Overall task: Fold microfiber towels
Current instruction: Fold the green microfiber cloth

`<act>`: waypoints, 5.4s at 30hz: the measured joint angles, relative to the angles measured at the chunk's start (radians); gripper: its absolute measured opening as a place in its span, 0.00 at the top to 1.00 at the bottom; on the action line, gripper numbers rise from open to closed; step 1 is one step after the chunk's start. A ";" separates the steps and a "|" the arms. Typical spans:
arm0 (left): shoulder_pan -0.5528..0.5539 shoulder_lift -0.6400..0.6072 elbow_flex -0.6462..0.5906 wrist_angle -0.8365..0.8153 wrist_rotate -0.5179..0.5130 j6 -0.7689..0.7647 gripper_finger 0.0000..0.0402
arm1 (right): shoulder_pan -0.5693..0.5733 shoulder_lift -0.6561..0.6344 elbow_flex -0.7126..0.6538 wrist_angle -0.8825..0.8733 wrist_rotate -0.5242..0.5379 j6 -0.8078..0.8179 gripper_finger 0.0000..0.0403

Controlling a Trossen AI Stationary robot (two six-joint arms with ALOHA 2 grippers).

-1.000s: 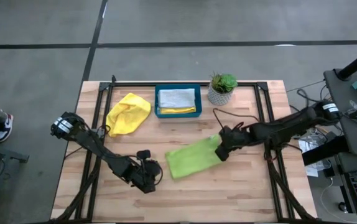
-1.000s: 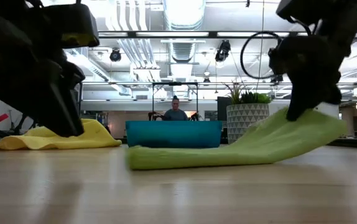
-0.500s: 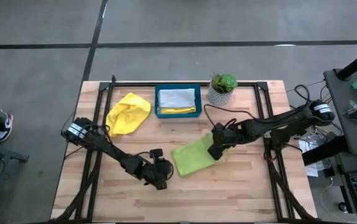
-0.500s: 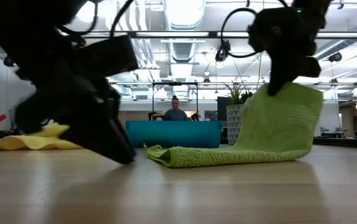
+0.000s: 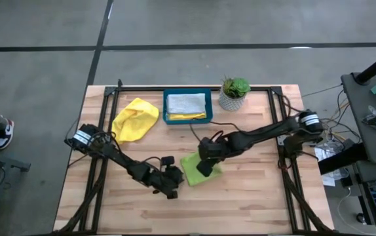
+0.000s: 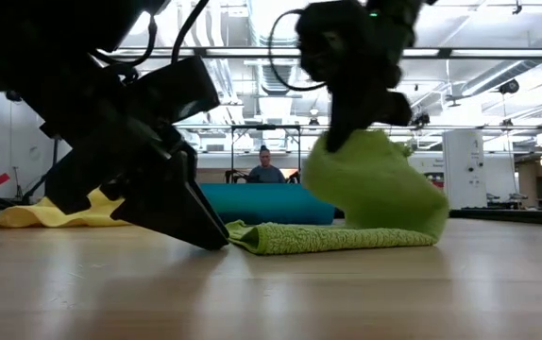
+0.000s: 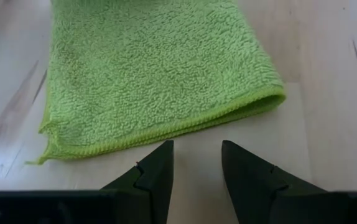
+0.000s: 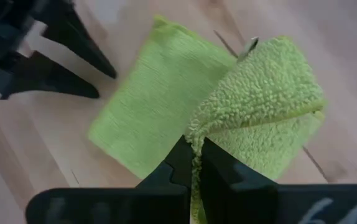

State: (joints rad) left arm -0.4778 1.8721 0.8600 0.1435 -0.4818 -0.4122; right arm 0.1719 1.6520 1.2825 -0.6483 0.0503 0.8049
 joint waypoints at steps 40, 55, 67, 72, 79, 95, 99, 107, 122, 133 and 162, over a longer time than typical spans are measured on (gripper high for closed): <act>0.003 0.003 -0.079 0.169 0.001 0.002 0.69 | 0.029 0.216 0.169 0.204 -0.007 -0.097 0.69; 0.000 -0.008 -0.078 0.150 0.033 -0.024 0.69 | 0.125 0.135 0.168 0.030 0.040 -0.414 0.69; -0.010 -0.166 -0.081 -0.118 0.204 -0.106 0.69 | 0.148 0.129 0.091 -0.040 0.133 -0.493 0.72; -0.001 -0.200 -0.080 -0.108 0.132 -0.098 0.69 | 0.146 0.109 -0.002 0.072 0.135 -0.532 0.72; 0.057 -0.199 -0.080 -0.098 0.021 -0.110 0.69 | 0.143 0.029 -0.124 0.234 0.136 -0.544 0.73; 0.170 -0.151 -0.075 -0.046 0.161 -0.211 0.69 | 0.144 -0.123 -0.413 0.548 0.135 -0.478 0.73; 0.170 -0.142 -0.075 -0.047 0.181 -0.219 0.73 | 0.144 -0.128 -0.444 0.582 0.135 -0.464 0.73; 0.171 -0.140 -0.075 -0.047 0.186 -0.203 0.96 | 0.144 -0.129 -0.448 0.587 0.136 -0.464 0.73; 0.175 -0.301 -0.039 -0.168 0.165 -0.074 1.00 | 0.128 -0.129 -0.444 0.632 0.137 -0.480 0.73; 0.180 -0.331 -0.067 -0.268 0.176 -0.102 1.00 | 0.029 -0.129 -0.443 0.664 0.141 -0.535 0.73; 0.184 -0.232 -0.077 -0.319 0.259 -0.263 0.87 | -0.096 -0.062 -0.442 0.818 0.126 -0.521 0.60</act>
State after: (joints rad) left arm -0.2939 1.6402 0.7834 -0.1756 -0.2224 -0.6752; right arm 0.0757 1.5897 0.8402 0.1695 0.1760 0.2837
